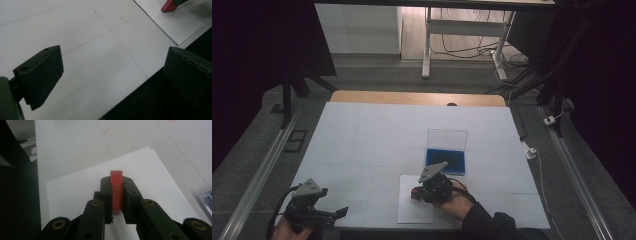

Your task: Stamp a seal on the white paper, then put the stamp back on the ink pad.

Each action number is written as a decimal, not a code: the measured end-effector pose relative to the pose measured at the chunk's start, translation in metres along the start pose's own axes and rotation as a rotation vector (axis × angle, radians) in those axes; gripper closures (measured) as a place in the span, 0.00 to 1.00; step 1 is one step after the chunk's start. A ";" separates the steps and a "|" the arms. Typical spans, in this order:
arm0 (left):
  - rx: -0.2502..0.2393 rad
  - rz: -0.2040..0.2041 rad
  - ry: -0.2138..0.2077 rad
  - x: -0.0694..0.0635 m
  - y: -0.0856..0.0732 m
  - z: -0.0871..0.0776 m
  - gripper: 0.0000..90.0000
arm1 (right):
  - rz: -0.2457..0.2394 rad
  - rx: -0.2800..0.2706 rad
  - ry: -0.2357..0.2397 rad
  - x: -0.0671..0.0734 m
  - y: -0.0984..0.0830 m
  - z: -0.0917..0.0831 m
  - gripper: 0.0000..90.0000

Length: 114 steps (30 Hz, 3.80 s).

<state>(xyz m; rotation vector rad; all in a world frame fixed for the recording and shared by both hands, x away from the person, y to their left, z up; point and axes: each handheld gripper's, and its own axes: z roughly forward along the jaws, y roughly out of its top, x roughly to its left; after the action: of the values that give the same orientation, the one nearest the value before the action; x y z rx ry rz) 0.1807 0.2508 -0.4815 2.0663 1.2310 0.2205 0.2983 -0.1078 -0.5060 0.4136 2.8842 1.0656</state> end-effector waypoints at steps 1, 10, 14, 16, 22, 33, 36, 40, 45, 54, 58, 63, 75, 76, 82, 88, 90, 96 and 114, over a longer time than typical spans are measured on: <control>0.000 0.000 0.000 0.000 0.000 0.000 0.03 | -0.026 0.007 -0.012 0.002 0.000 0.000 0.90; 0.000 0.002 -0.001 0.000 0.000 0.000 0.04 | -0.057 0.012 -0.049 0.008 0.001 0.000 0.90; -0.001 0.001 -0.002 0.000 0.000 0.000 0.04 | -0.035 0.000 -0.023 0.004 0.000 0.000 0.90; -0.002 0.000 -0.002 0.000 0.000 0.000 0.04 | -0.028 -0.003 -0.013 0.002 0.000 0.000 0.89; -0.002 0.000 -0.002 0.000 0.000 0.000 0.04 | -0.036 0.009 -0.013 0.001 0.002 -0.001 0.89; -0.004 -0.001 -0.002 0.000 0.000 0.000 0.04 | -0.020 0.000 -0.025 0.001 0.003 -0.004 0.89; -0.004 0.000 -0.002 0.000 0.000 0.000 0.04 | -0.018 -0.015 -0.025 0.000 0.004 -0.008 0.89; -0.004 0.000 -0.002 0.000 0.000 0.000 0.04 | -0.013 -0.026 -0.021 0.000 0.006 -0.012 0.89; -0.005 0.000 -0.002 0.000 0.000 0.000 0.04 | -0.006 -0.042 -0.020 0.000 0.008 -0.015 0.89; -0.005 -0.001 -0.004 0.001 0.000 0.000 0.04 | 0.007 -0.057 -0.026 -0.002 0.008 -0.021 0.89; -0.005 -0.001 -0.004 0.000 0.000 0.000 0.04 | 0.011 -0.065 -0.031 -0.004 0.008 -0.024 0.89; -0.006 -0.005 -0.007 0.001 0.000 0.000 0.04 | 0.027 -0.078 -0.034 -0.006 0.009 -0.026 0.89; -0.006 -0.001 -0.006 0.001 0.000 0.000 0.04 | 0.038 -0.098 -0.053 -0.012 0.009 -0.034 0.89; -0.006 -0.001 -0.006 0.001 0.000 0.000 0.04 | 0.038 -0.102 -0.055 -0.013 0.009 -0.034 0.89; -0.006 -0.001 -0.006 0.001 0.000 0.000 0.04 | 0.052 -0.110 -0.068 -0.017 0.008 -0.040 0.89; -0.006 0.000 -0.006 0.001 0.000 0.000 0.04 | 0.058 -0.124 -0.081 -0.021 0.008 -0.044 0.89; -0.006 0.000 -0.005 0.001 0.000 0.000 0.04 | 0.062 -0.126 -0.085 -0.022 0.008 -0.045 0.89; -0.006 0.001 -0.006 0.001 0.000 0.000 0.04 | 0.069 -0.131 -0.099 -0.026 0.008 -0.048 0.89; -0.005 0.002 -0.008 0.000 0.000 0.000 0.04 | 0.110 -0.156 -0.159 -0.045 0.005 -0.059 0.89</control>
<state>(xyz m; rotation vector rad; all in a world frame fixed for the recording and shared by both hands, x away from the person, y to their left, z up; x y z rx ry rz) 0.1810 0.2513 -0.4813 2.0626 1.2224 0.2152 0.3351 -0.1533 -0.4607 0.6229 2.6447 1.2034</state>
